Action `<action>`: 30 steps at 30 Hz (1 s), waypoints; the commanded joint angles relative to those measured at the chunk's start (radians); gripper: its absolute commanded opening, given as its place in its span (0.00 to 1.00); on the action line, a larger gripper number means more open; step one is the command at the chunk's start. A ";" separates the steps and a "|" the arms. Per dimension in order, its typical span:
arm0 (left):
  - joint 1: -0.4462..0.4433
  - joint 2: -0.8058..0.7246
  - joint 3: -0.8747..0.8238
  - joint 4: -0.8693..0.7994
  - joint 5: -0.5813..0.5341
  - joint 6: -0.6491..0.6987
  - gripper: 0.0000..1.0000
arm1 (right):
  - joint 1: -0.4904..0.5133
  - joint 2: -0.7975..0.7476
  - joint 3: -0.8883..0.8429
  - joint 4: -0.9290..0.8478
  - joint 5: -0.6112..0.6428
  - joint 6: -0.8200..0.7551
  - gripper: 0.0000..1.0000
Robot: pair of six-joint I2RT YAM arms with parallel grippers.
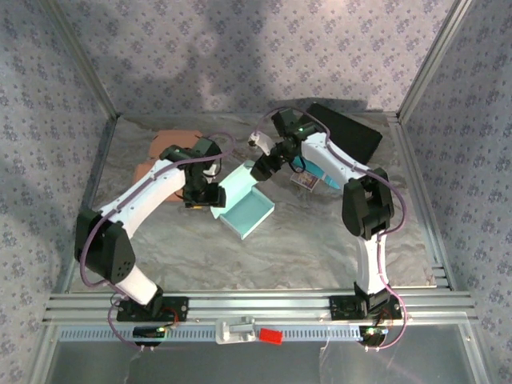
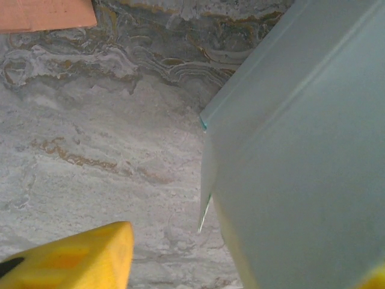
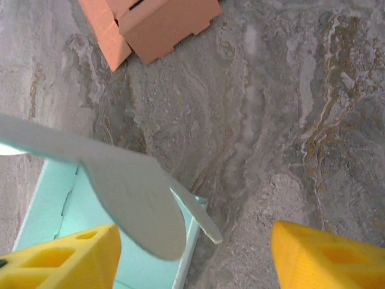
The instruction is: Fold the paper box
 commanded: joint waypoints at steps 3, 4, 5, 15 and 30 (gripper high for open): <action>-0.004 0.022 -0.001 0.026 -0.018 -0.005 0.48 | 0.013 0.045 0.065 -0.028 -0.030 -0.019 0.58; -0.004 0.024 -0.002 0.030 -0.023 -0.008 0.46 | 0.014 0.048 0.066 -0.031 -0.031 -0.016 0.55; -0.004 0.024 -0.003 0.032 -0.024 -0.009 0.44 | 0.015 0.051 0.067 -0.034 -0.030 -0.016 0.53; -0.006 0.050 -0.019 0.054 -0.013 -0.017 0.25 | 0.022 0.056 0.070 -0.054 -0.006 -0.001 0.34; -0.006 0.075 -0.005 0.073 -0.030 -0.025 0.00 | 0.044 0.012 0.021 -0.030 0.049 0.027 0.06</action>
